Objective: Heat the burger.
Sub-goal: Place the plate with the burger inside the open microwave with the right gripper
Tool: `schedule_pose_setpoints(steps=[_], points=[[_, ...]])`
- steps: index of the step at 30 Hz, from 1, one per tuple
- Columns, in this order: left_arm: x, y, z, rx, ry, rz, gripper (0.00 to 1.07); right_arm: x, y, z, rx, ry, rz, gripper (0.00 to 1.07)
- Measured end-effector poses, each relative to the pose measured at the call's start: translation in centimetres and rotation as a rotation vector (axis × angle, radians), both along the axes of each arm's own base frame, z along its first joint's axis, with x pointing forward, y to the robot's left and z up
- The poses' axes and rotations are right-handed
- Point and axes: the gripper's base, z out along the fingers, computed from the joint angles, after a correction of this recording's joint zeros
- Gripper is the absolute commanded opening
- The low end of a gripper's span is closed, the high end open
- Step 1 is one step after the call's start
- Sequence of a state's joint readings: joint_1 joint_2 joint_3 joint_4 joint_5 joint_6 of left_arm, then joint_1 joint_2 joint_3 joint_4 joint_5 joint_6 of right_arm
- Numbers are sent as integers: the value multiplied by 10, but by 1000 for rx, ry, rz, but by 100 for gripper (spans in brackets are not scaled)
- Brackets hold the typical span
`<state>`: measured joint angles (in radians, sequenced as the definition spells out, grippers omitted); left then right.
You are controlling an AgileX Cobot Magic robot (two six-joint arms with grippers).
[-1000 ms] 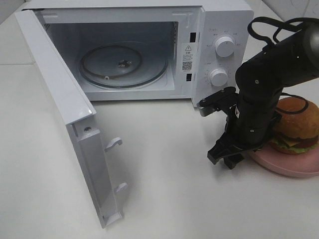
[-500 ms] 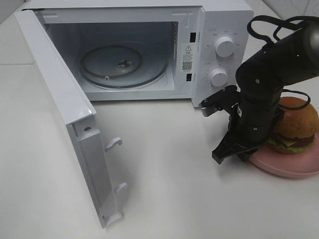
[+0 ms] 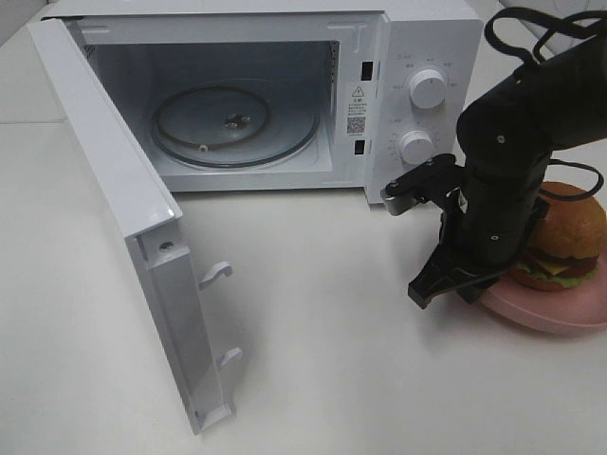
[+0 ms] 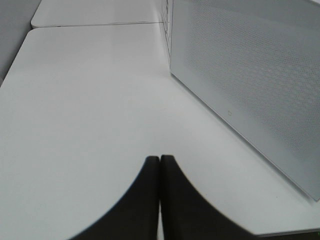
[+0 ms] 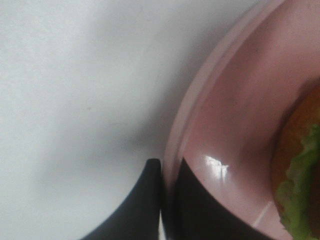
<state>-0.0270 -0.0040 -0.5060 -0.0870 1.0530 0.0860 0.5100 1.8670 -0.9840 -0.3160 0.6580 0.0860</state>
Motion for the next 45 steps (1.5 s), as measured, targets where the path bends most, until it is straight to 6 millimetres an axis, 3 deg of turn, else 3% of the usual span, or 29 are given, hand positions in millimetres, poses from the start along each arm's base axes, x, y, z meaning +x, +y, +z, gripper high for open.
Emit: schedule_pose_setpoints(steps=[12, 21, 25, 30, 45], points=[[0, 0, 0, 0, 0, 0, 0, -41, 43, 34, -61, -42, 220, 0], [0, 0, 0, 0, 0, 0, 0, -75, 64, 43, -79, -51, 403, 0], [0, 0, 0, 0, 0, 0, 0, -97, 65, 40, -75, -51, 598, 0], [0, 0, 0, 0, 0, 0, 0, -100, 64, 41, -55, -71, 672, 0], [0, 0, 0, 0, 0, 0, 0, -101, 65, 39, -122, -71, 1143, 0]])
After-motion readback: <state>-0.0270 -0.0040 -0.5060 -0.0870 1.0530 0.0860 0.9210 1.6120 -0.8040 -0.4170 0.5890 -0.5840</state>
